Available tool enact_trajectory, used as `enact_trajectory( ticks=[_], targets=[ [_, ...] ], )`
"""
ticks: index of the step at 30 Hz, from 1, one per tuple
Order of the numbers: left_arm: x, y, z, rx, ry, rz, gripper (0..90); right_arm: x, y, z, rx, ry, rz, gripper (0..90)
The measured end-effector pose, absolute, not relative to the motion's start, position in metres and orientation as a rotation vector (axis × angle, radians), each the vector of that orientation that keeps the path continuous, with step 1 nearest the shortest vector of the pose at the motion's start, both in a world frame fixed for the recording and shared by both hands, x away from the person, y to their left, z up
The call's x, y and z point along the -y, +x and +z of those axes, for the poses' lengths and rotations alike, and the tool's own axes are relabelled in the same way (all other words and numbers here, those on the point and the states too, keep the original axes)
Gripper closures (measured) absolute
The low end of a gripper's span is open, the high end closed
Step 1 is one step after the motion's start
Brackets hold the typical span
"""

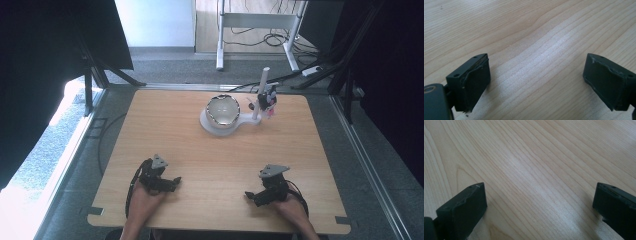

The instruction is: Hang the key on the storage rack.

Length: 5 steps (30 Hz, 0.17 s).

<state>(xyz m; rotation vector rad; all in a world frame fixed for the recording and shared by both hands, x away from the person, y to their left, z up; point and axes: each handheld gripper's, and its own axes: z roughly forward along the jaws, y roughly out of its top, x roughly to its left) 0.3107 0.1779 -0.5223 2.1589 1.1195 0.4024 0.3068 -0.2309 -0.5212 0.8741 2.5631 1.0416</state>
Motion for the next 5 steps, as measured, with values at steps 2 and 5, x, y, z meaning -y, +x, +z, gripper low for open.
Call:
enact_trajectory(
  ticks=[2,5],
  targets=[
    [-0.1775,0.3099,-0.5223,-1.121,2.158,0.404,7.6,0.2309,0.3068,-0.5212,-2.563,0.875,1.042,0.0],
    [-0.1775,0.3099,-0.5223,-1.122,2.158,0.402,7.5,0.2309,0.3064,-0.5212,-2.561,0.879,1.040,0.0]
  ],
)
